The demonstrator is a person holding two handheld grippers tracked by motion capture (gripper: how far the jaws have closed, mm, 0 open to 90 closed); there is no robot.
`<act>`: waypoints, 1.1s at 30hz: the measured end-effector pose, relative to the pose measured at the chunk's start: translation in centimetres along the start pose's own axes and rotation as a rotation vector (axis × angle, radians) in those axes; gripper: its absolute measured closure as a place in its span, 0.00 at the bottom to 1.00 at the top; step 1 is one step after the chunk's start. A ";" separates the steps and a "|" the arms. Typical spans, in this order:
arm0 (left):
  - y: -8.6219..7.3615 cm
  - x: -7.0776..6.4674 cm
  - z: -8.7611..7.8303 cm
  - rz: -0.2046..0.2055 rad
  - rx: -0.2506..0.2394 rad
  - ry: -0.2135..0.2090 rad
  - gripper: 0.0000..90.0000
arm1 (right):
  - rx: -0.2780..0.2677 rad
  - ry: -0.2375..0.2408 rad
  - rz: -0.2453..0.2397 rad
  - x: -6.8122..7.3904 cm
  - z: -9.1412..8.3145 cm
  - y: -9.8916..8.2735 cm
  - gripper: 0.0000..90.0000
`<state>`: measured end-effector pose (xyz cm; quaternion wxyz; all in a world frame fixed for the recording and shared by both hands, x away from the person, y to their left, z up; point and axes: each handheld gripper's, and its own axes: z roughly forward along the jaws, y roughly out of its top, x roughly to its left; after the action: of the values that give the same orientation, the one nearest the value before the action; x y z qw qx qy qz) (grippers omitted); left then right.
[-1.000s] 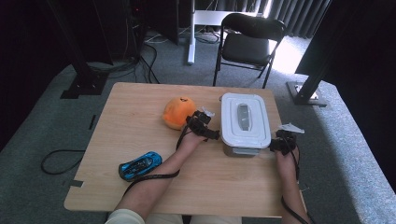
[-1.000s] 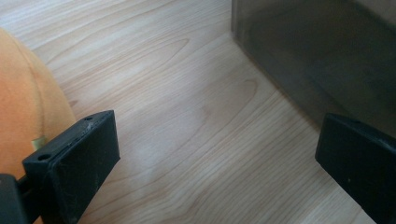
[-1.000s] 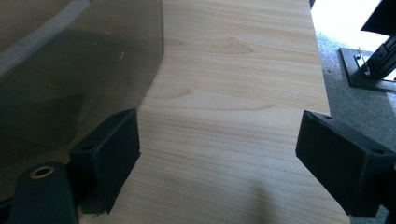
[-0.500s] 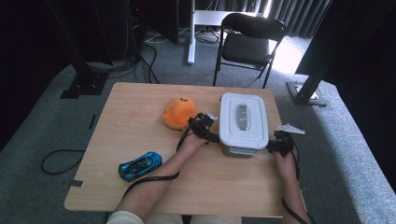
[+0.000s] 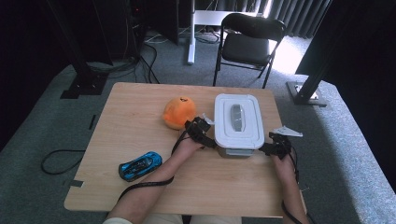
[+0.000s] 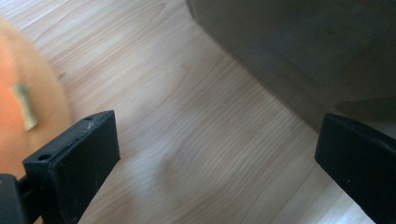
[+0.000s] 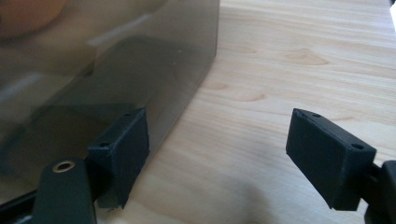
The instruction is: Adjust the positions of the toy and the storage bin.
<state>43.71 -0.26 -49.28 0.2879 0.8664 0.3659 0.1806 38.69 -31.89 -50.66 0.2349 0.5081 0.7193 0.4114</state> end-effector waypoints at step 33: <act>4.4 5.6 0.0 -0.131 -0.030 0.159 0.00 | 0.067 -0.077 0.041 -0.9 3.3 2.9 0.15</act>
<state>49.78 1.42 -45.93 0.2821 0.8192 0.4406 0.2351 43.12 -31.12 -50.12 0.2367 0.5458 0.7124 0.3722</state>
